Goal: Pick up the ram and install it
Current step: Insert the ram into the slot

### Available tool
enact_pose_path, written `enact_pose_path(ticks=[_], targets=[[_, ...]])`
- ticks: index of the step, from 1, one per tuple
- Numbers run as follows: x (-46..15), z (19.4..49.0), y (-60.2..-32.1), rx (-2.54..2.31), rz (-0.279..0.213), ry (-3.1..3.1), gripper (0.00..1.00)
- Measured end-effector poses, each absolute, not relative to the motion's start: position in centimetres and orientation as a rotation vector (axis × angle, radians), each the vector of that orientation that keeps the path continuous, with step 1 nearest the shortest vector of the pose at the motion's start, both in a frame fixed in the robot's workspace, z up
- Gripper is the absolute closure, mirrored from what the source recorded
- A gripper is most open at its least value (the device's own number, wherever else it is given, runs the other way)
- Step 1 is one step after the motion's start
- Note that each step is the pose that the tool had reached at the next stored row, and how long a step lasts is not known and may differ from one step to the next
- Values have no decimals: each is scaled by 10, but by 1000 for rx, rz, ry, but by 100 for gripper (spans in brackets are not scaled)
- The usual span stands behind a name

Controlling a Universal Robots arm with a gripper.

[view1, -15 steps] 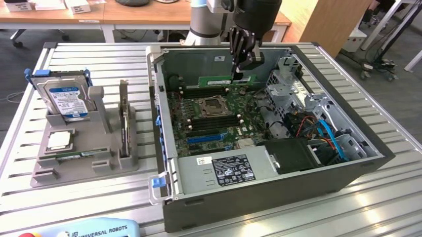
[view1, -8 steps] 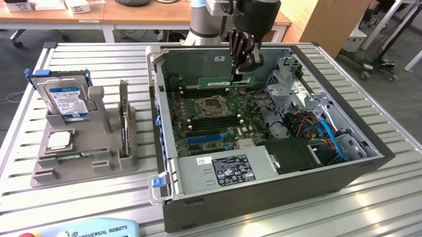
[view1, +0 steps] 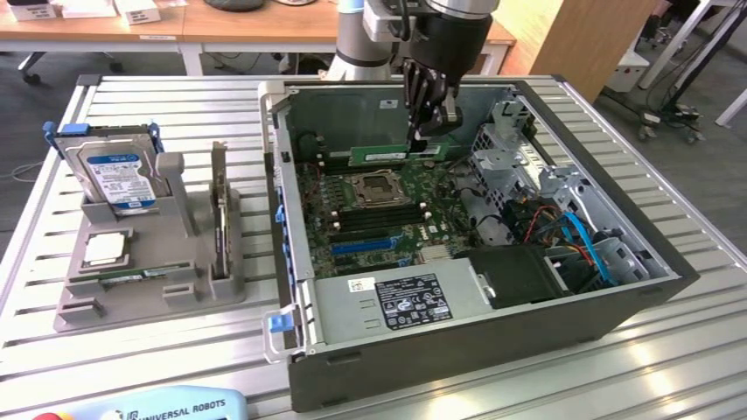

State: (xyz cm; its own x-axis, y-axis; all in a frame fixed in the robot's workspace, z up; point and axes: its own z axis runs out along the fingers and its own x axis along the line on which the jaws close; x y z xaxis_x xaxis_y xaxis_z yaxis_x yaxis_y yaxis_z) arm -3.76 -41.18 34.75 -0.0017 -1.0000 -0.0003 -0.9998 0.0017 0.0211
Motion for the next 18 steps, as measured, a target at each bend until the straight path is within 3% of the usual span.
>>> enact_pose_path(ticks=[18], targets=[[-38,315,-412,2209,-24,-2213,89]])
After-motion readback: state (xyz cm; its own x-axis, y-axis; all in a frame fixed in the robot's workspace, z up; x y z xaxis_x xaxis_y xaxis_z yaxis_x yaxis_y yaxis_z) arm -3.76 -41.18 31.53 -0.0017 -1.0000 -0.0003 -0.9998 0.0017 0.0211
